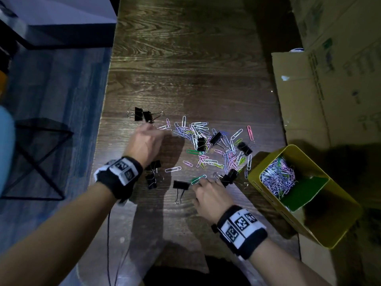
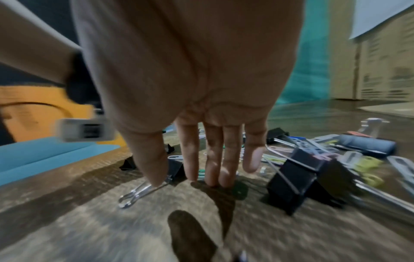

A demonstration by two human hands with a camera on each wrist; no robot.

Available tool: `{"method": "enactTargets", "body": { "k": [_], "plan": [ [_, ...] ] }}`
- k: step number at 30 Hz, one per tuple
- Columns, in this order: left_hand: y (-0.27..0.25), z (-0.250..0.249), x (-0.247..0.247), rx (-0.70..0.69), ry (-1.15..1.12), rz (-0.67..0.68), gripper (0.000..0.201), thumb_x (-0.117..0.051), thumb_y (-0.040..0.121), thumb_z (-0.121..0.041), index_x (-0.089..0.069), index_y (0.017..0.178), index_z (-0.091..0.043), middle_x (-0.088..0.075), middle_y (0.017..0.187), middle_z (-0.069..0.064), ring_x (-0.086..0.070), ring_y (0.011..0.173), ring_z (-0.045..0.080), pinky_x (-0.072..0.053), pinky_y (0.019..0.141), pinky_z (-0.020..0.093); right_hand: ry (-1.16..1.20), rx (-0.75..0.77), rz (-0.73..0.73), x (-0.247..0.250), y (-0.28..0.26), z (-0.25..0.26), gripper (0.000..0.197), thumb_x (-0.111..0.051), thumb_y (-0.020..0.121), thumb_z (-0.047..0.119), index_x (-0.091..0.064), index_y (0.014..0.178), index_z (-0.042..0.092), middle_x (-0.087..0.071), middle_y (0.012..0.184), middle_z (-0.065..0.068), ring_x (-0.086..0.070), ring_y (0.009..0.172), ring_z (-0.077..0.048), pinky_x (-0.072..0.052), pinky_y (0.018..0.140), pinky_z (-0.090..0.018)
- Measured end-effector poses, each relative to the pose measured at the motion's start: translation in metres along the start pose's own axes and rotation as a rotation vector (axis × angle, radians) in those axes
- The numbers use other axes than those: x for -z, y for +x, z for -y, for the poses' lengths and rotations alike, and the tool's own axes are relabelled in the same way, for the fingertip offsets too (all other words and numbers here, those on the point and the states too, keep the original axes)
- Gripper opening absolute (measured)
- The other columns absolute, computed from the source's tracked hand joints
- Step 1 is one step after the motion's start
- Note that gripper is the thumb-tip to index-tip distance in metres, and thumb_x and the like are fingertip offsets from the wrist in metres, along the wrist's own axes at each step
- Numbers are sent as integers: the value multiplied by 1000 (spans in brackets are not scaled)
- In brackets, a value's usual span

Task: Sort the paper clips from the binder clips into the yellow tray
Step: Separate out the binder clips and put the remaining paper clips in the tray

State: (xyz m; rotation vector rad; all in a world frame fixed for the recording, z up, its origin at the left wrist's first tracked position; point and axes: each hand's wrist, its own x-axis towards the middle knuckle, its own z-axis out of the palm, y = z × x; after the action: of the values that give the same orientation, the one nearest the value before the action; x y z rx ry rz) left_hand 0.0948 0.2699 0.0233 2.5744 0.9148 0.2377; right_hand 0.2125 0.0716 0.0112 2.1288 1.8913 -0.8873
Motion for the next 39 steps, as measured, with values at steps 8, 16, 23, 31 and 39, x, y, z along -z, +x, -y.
{"method": "enactTargets", "body": {
  "k": [8, 16, 23, 31, 39],
  "plan": [
    [-86, 28, -43, 132, -22, 217, 38, -32, 83, -34, -61, 107, -38, -65, 104, 3, -60, 86, 18, -51, 82, 25, -70, 57, 24, 12, 36, 4, 38, -51, 88, 20, -56, 124, 9, -52, 126, -11, -45, 118, -29, -35, 101, -40],
    [-124, 21, -31, -43, 60, 189, 33, -43, 72, -24, -70, 90, -26, -70, 103, -14, -63, 83, 14, -46, 72, 30, 34, -109, -335, 54, 63, -32, 46, -62, 81, 13, -54, 126, 17, -43, 133, -13, -40, 122, -33, -36, 98, -44],
    [-60, 14, -18, 49, -106, -54, 25, -48, 87, -28, -65, 104, -20, -68, 105, 0, -64, 92, 19, -53, 80, 31, 82, -119, -220, 62, 81, -50, 27, -59, 89, 22, -67, 113, 13, -61, 115, -12, -47, 115, -29, -44, 94, -38],
    [40, 29, -56, 175, 75, 366, 62, -39, 95, -43, -11, 147, -26, -1, 157, 7, 1, 144, 26, -8, 116, 48, 269, -315, -418, 84, 74, -68, 29, -60, 88, 33, -65, 113, 19, -58, 112, -11, -59, 99, -30, -51, 84, -37],
    [20, -16, -80, 41, 53, 457, 60, -26, 98, -41, -1, 148, -21, 12, 156, 5, 12, 143, 19, 3, 117, 40, 192, -536, -360, 96, 82, -83, 19, -55, 91, 9, -63, 107, 1, -57, 110, -20, -57, 103, -36, -50, 80, -40]
  ]
}}
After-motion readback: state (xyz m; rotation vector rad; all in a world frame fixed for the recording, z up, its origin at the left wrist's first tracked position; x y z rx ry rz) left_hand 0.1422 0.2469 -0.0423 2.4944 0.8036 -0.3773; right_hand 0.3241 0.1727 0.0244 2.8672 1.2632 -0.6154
